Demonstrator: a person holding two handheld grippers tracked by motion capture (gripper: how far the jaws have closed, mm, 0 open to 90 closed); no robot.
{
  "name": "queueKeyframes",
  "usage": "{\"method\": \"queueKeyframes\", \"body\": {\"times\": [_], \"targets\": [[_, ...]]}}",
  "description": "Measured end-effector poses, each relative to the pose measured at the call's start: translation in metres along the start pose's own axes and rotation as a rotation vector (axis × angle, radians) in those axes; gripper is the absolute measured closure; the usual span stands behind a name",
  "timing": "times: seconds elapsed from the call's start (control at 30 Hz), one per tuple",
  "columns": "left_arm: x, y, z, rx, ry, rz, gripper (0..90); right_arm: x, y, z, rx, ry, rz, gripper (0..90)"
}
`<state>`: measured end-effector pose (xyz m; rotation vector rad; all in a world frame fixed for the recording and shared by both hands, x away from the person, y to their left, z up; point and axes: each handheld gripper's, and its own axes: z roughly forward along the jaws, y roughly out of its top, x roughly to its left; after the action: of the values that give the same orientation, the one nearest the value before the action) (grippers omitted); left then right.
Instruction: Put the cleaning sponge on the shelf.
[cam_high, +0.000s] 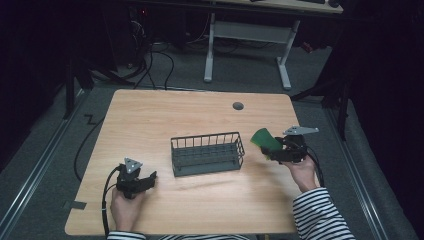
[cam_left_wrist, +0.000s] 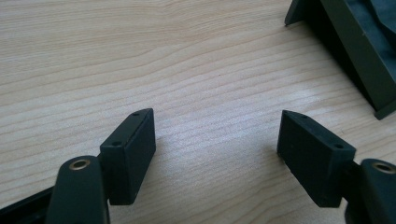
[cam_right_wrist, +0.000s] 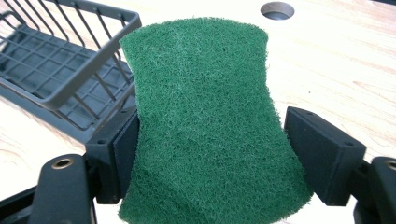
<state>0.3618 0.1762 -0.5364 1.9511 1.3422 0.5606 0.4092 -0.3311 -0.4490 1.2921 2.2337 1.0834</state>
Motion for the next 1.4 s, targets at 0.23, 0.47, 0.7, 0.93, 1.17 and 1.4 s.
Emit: {"method": "queueKeyframes", "body": {"times": [0.23, 0.47, 0.7, 0.93, 1.17, 1.4], "targets": [[0.0, 0.0, 0.0, 0.0, 0.0, 0.0, 28.5, 0.008, 0.007, -0.01, -0.023, 0.016, -0.034, 22.7], [0.0, 0.0, 0.0, 0.0, 0.0, 0.001, 28.4, 0.025, 0.024, -0.017, -0.04, 0.043, -0.099, 22.7], [0.0, 0.0, 0.0, 0.001, 0.001, 0.001, 28.4, 0.035, 0.038, -0.013, -0.046, 0.085, -0.112, 22.7], [-0.001, 0.0, 0.0, 0.001, 0.002, 0.002, 28.4, 0.05, 0.056, 0.001, -0.048, 0.112, -0.143, 22.7], [-0.001, 0.0, 0.0, 0.001, 0.003, 0.003, 28.4, 0.059, 0.067, 0.018, -0.045, 0.126, -0.17, 22.7], [-0.001, 0.0, 0.0, 0.001, 0.003, 0.004, 28.4, 0.078, 0.077, 0.032, -0.032, 0.15, -0.215, 22.6]]}}
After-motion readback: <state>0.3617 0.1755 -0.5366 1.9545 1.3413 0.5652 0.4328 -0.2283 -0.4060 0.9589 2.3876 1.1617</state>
